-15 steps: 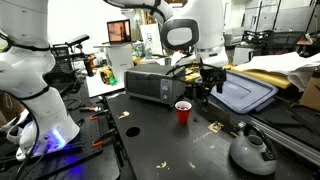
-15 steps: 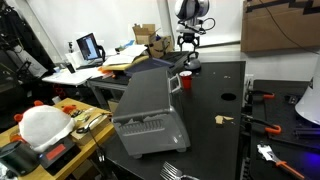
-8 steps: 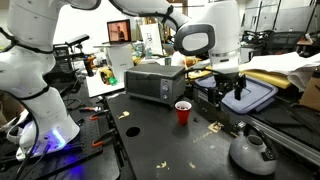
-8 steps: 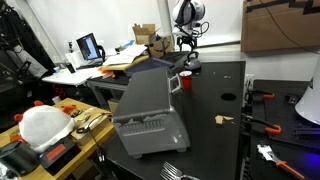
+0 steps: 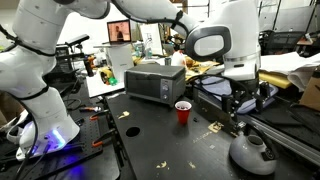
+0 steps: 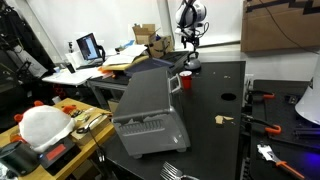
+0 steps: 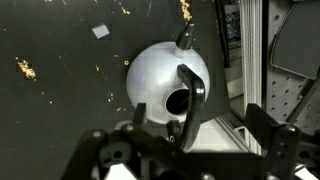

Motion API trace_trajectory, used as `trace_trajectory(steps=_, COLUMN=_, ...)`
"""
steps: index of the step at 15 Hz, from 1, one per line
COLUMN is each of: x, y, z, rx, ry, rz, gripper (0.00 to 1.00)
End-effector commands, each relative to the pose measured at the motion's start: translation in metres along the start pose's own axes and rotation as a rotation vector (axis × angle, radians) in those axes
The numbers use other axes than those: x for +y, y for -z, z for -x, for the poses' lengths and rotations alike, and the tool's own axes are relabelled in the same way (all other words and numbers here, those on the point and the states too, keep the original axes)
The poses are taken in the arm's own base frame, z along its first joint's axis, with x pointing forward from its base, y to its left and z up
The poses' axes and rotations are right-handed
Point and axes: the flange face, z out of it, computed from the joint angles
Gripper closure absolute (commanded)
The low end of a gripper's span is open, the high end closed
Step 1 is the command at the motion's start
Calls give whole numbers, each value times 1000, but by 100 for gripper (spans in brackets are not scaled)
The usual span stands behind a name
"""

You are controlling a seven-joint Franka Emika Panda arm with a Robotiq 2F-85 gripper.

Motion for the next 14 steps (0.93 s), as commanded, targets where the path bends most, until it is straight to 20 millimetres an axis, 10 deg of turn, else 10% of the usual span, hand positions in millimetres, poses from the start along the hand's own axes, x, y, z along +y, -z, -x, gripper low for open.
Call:
trace_trajectory(steps=1, x=-7, y=-6, z=-17, rx=36, ry=-80, rz=8, gripper=0)
trace_trajectory(steps=13, x=-10, y=-33, z=-28, rx=51, ry=-103, rz=26, gripper=0)
trace_trajectory(steps=14, x=-11, y=-34, z=-29, rx=52, ry=-103, rz=26, gripper=25)
